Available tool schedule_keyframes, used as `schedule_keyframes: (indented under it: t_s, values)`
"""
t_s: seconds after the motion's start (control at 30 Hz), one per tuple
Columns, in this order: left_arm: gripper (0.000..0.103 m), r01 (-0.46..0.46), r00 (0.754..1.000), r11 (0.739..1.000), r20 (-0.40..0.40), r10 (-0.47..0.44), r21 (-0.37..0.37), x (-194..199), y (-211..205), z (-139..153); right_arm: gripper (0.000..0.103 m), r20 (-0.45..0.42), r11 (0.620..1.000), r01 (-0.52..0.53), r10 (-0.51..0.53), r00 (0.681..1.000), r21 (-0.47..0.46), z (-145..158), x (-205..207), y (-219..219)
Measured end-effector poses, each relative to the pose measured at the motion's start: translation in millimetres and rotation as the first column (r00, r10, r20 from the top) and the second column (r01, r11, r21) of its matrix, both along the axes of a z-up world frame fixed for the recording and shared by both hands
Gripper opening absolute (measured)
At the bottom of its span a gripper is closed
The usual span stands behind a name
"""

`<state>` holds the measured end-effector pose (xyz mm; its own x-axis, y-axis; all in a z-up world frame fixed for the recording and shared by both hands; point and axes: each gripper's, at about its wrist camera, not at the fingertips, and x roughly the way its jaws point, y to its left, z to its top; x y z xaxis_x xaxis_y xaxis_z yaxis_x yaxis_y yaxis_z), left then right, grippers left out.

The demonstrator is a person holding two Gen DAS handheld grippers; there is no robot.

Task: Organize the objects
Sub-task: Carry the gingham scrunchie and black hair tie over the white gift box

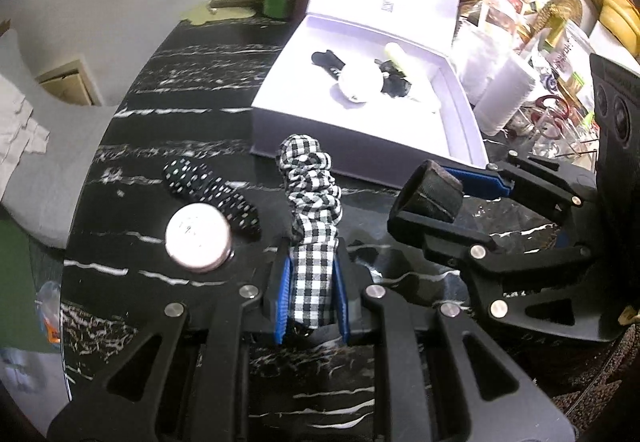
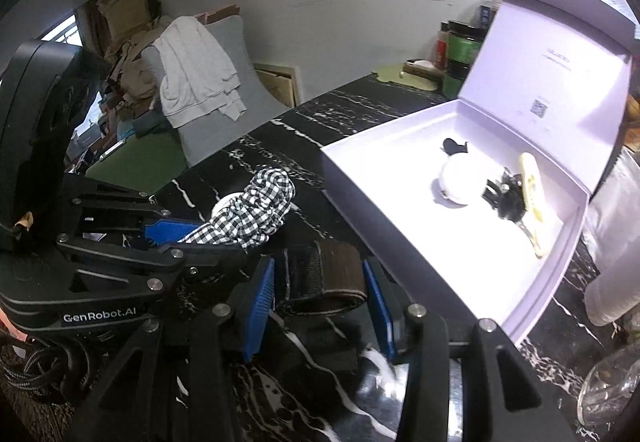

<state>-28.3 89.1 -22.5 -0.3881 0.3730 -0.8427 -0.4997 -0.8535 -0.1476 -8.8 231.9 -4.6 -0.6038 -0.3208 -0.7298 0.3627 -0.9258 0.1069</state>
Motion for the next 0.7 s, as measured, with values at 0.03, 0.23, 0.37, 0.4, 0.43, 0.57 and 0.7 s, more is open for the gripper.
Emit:
schedule_keyframes:
  t_s: [0.03,0.23,0.37,0.4,0.43,0.57,0.7]
  values:
    - [0.017,0.005,1.000,1.000,-0.001,-0.005,0.000,-1,3,1,0.045,0.000,1.000,0.005,-0.005,1.000,-0.001,1,0,2]
    - [0.017,0.043,0.999,0.999,-0.011,-0.043,0.003,-5,18,6,0.045,-0.004,0.999,0.044,-0.044,0.999,0.000,4,1,14]
    - [0.017,0.065,0.998,0.998,-0.015,-0.065,0.003,-8,26,8,0.045,-0.006,0.998,0.063,-0.063,0.998,0.001,6,1,21]
    - [0.017,0.069,0.998,0.998,-0.015,-0.069,0.003,-8,28,8,0.045,-0.007,0.998,0.068,-0.068,0.998,0.002,7,1,23]
    - [0.017,0.074,0.997,0.997,-0.017,-0.074,0.004,-9,30,9,0.045,-0.007,0.997,0.072,-0.072,0.997,0.003,8,1,24]
    - [0.017,0.088,0.996,0.996,-0.019,-0.088,0.009,-11,36,11,0.045,-0.011,0.996,0.085,-0.085,0.996,0.006,9,1,30]
    - [0.018,0.101,0.995,0.995,-0.021,-0.101,0.012,-13,42,12,0.045,-0.014,0.995,0.098,-0.098,0.995,0.009,11,1,35]
